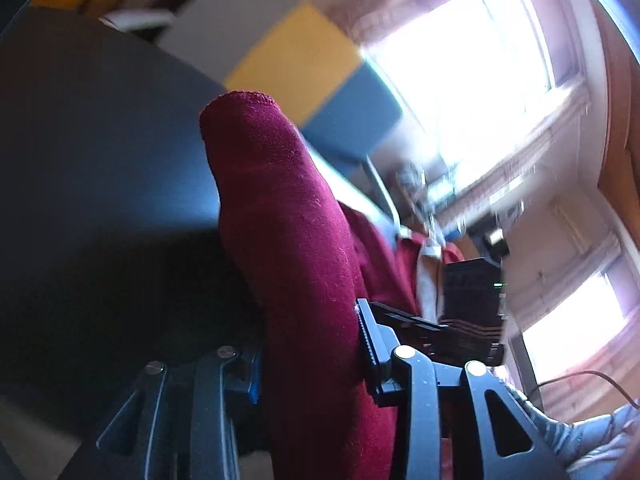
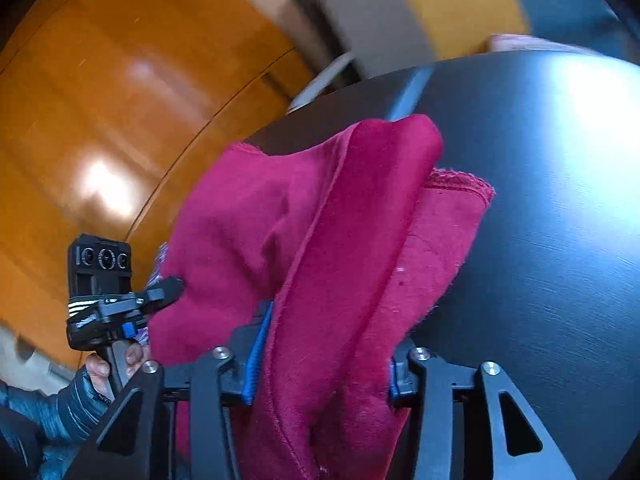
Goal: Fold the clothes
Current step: 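Carry the folded sweatshirt with both grippers over to the green round table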
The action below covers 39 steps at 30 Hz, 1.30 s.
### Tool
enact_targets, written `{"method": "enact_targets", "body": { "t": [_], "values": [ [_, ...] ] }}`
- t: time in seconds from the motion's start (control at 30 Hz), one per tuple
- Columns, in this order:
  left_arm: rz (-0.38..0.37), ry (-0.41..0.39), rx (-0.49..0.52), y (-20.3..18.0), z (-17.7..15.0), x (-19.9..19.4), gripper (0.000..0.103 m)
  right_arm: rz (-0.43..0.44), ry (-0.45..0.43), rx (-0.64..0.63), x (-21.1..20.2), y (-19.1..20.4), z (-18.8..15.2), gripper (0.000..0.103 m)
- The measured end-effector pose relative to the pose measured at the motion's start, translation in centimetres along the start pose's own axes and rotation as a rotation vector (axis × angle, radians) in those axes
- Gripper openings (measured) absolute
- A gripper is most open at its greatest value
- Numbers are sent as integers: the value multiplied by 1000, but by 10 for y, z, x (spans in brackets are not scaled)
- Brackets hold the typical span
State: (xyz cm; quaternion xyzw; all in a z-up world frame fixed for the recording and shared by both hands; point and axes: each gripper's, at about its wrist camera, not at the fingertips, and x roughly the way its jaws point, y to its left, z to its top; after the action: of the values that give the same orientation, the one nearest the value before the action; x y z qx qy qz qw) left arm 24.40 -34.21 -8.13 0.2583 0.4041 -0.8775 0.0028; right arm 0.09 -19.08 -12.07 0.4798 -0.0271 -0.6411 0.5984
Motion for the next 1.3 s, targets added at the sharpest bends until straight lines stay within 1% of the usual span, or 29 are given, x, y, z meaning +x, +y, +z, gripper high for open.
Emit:
{"method": "enact_targets", "body": {
  "t": [0.13,0.27,0.37,0.47,0.53,0.57,0.63,0.7,0.8,0.83,0.9,0.93,0.97,1.03,1.07,1.13,1.17,1.2,1.23,1.27,1.3],
  "values": [
    [90,-197,-32,18,1,-102,37,126,89,-131,75,70,37,45],
    [212,-411,-67,41,-2,-203,37,261,164,-292,153,164,76,45],
    [321,-568,-103,65,-6,-273,37,328,218,-408,213,237,96,45],
    [411,-657,-176,95,-16,-311,37,394,272,-523,273,311,114,45],
    [470,-713,-227,115,-23,-335,37,401,318,-587,315,349,116,45],
    [493,-722,-256,127,-26,-342,37,403,342,-618,337,367,117,43],
    [530,-724,-318,151,-33,-349,37,383,388,-658,372,384,115,43],
    [564,-702,-393,175,-43,-342,37,340,442,-706,412,395,110,43],
    [615,-665,-505,212,-59,-332,38,243,508,-730,452,389,94,43],
    [632,-652,-543,224,-64,-328,38,243,514,-715,459,385,94,46],
    [616,-670,-578,230,-69,-330,40,256,520,-674,468,376,98,56],
    [626,-664,-581,229,-67,-331,40,253,516,-670,470,376,97,64],
    [640,-655,-581,228,-64,-332,42,248,511,-670,470,378,95,65],
    [690,-636,-579,222,-57,-333,43,226,484,-695,469,380,105,69],
    [716,-626,-577,220,-53,-334,45,214,460,-715,462,382,108,69],
    [817,-633,-559,204,-47,-339,47,188,391,-786,442,386,110,69],
    [870,-637,-549,197,-45,-341,47,177,350,-833,414,387,100,69],
    [926,-661,-515,185,-41,-344,48,182,312,-882,392,390,95,68],
    [983,-688,-475,173,-38,-348,49,191,274,-930,372,395,92,65],
    [992,-712,-438,166,-32,-349,50,209,256,-958,359,398,89,60],
    [991,-736,-401,158,-26,-350,52,252,247,-993,346,408,86,57]
  ]
}}
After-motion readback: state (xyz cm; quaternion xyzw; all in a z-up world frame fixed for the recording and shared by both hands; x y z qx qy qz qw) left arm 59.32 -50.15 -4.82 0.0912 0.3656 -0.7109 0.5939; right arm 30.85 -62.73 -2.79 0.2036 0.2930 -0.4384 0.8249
